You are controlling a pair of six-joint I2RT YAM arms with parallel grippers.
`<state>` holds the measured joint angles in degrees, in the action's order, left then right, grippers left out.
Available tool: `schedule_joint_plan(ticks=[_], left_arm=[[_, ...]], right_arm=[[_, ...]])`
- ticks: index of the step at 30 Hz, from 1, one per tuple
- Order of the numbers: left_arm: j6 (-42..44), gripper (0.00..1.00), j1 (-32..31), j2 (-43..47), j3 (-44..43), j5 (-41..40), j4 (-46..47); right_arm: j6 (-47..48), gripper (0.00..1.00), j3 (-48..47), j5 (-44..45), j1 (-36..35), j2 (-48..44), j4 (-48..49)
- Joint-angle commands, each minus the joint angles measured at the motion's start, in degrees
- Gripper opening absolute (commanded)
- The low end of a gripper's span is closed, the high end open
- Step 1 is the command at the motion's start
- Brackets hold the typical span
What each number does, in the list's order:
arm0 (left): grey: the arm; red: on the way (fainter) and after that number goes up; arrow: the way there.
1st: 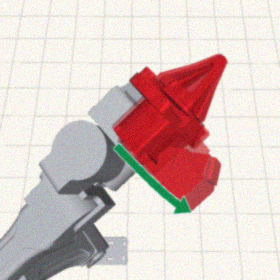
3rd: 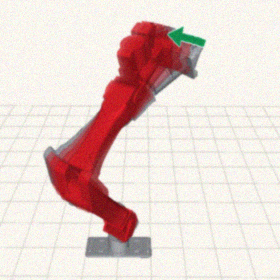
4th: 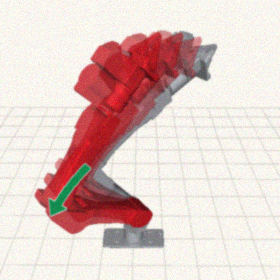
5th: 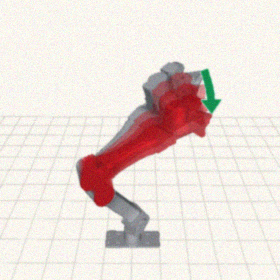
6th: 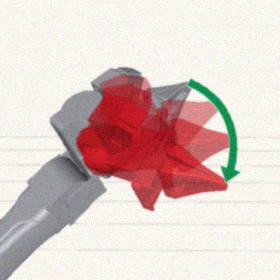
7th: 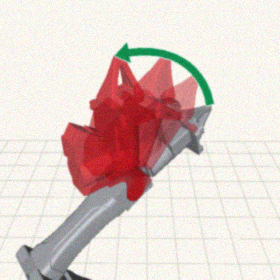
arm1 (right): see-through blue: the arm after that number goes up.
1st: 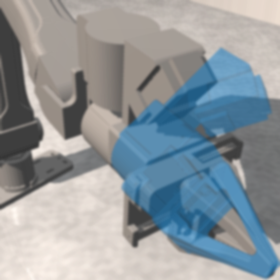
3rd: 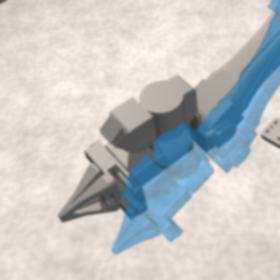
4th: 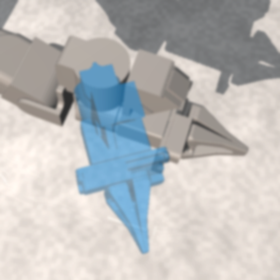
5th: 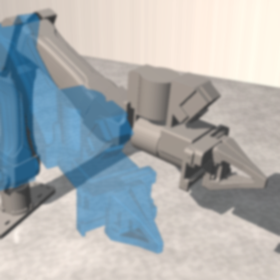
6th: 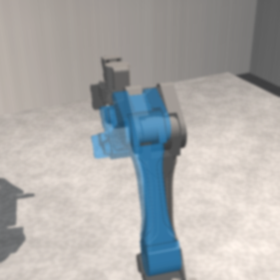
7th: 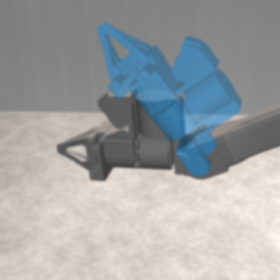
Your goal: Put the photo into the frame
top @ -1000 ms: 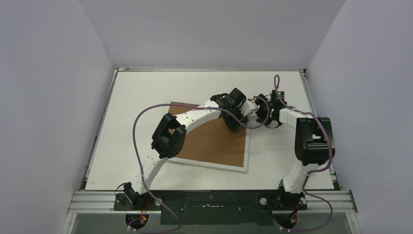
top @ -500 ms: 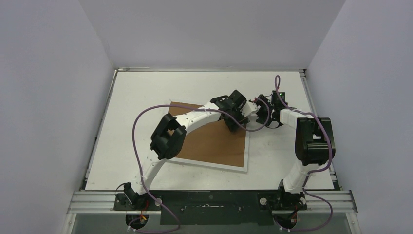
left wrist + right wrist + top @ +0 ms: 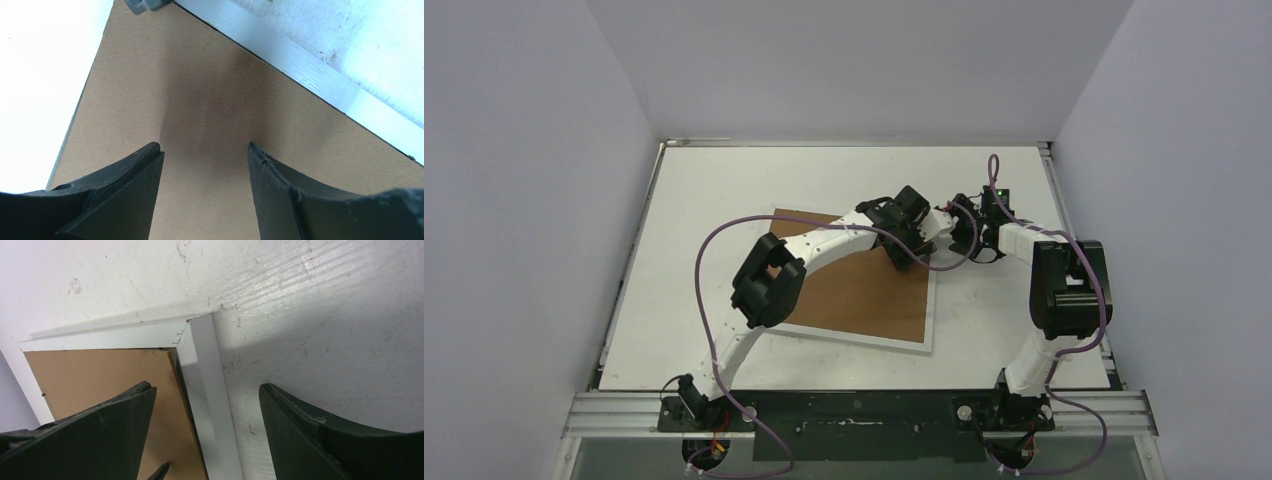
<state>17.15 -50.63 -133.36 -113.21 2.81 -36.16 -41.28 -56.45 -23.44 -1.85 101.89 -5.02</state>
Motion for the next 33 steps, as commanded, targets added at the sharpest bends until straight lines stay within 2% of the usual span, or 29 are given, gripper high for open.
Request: schedule_joint_plan(ticks=[1,7,14,17,20,23,28,33], left_arm=[[1.5,0.61,-0.8,-2.5,3.6,-2.1,-1.9],[1.4,0.60,-1.0,-2.4,5.0,-1.7,-1.8],[0.8,0.59,-1.1,-1.9,7.0,-1.6,-1.6],[0.2,0.59,-0.8,-0.6,6.4,-1.2,-2.3],[-0.2,0.60,-0.7,1.0,6.1,-0.1,-2.7],[-0.8,0.60,-0.6,1.8,6.2,0.6,-3.1],[-1.4,0.60,-0.6,2.3,9.4,0.5,-1.5],[-2.5,0.60,-0.5,2.1,10.5,1.3,-1.3]], right_arm=[[0.0,0.78,-1.8,-0.3,0.3,0.4,1.8],[0.0,0.78,-1.7,-0.9,0.3,-0.2,1.1],[-0.3,0.81,2.5,-3.3,1.7,-4.7,0.1],[-0.7,0.81,4.9,-5.8,5.2,-7.4,-0.8],[-1.9,0.81,9.1,-9.8,8.9,-11.1,-0.8],[-2.5,0.81,13.9,-12.6,9.7,-16.1,-0.8],[-2.7,0.80,22.3,-16.3,9.2,-25.9,-1.4],[-1.3,0.77,25.7,-16.5,6.5,-33.2,-5.3]])
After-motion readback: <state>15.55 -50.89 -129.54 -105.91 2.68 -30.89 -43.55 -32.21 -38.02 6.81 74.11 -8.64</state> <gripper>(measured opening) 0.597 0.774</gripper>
